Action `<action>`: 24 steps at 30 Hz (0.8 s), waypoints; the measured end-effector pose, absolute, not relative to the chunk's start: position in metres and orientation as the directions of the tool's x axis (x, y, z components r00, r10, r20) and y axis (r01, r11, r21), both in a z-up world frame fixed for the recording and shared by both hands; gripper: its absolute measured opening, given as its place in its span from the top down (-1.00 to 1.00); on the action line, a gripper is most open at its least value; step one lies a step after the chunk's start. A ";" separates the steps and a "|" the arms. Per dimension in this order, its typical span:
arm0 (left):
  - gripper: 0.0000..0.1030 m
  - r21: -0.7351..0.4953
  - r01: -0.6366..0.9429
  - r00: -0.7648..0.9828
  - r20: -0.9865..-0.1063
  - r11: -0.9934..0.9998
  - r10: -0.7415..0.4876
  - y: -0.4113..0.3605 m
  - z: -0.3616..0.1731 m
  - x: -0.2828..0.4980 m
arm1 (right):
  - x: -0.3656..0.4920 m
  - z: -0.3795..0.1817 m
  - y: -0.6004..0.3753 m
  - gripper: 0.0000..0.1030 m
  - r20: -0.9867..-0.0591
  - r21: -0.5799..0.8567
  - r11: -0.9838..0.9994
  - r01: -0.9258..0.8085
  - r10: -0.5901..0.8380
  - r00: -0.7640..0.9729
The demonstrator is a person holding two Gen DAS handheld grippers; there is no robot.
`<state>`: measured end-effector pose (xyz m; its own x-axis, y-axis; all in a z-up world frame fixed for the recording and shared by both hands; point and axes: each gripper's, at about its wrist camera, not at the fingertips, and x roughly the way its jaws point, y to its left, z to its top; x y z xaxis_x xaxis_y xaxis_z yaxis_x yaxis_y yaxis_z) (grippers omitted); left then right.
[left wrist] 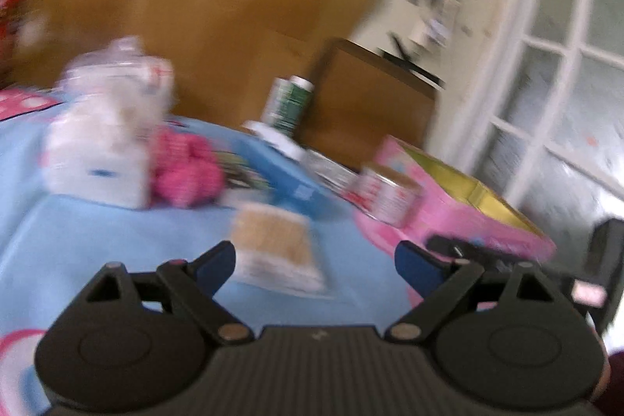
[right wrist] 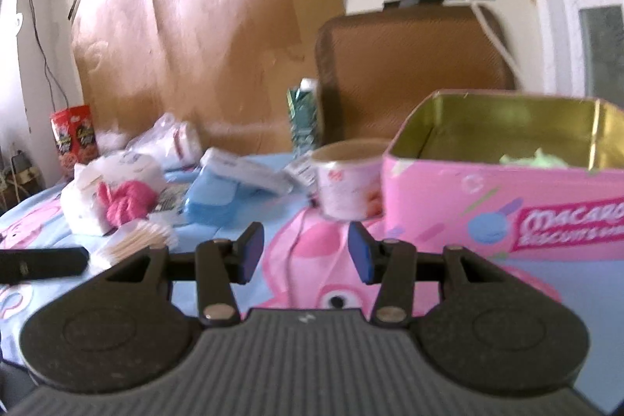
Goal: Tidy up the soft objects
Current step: 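Grasp the bag of cotton swabs with the right gripper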
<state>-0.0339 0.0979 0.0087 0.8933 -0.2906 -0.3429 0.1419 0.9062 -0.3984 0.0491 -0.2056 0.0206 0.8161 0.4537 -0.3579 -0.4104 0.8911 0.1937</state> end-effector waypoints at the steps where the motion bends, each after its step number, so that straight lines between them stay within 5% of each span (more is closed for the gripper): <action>1: -0.79 -0.425 0.121 0.899 -0.336 0.897 -0.280 0.106 0.008 -0.033 | 0.050 0.020 -0.202 0.02 -0.373 0.191 0.890 -0.415 0.456 0.808; 8: -0.83 -0.565 0.052 0.891 -0.347 0.823 -0.294 0.133 -0.002 -0.018 | 0.048 0.017 -0.165 0.01 -0.434 0.222 0.823 -0.523 0.564 0.702; 15: -0.86 -0.499 0.087 0.865 -0.392 0.862 -0.314 0.115 0.004 0.004 | 0.036 0.018 -0.115 -0.36 -0.476 0.120 0.714 -0.690 0.651 0.591; 19: -0.23 -0.447 0.109 0.813 -0.473 0.888 -0.338 0.097 -0.002 0.019 | 0.043 0.014 -0.089 -0.34 -0.550 0.063 0.699 -0.712 0.620 0.560; 21: -0.13 -0.415 0.134 0.809 -0.479 0.900 -0.342 0.090 -0.002 0.017 | 0.044 0.013 -0.086 -0.03 -0.547 0.060 0.690 -0.721 0.627 0.555; 24: -0.13 -0.379 0.142 0.809 -0.488 0.914 -0.328 0.083 -0.002 0.016 | 0.044 0.013 -0.088 0.10 -0.541 0.062 0.682 -0.729 0.637 0.550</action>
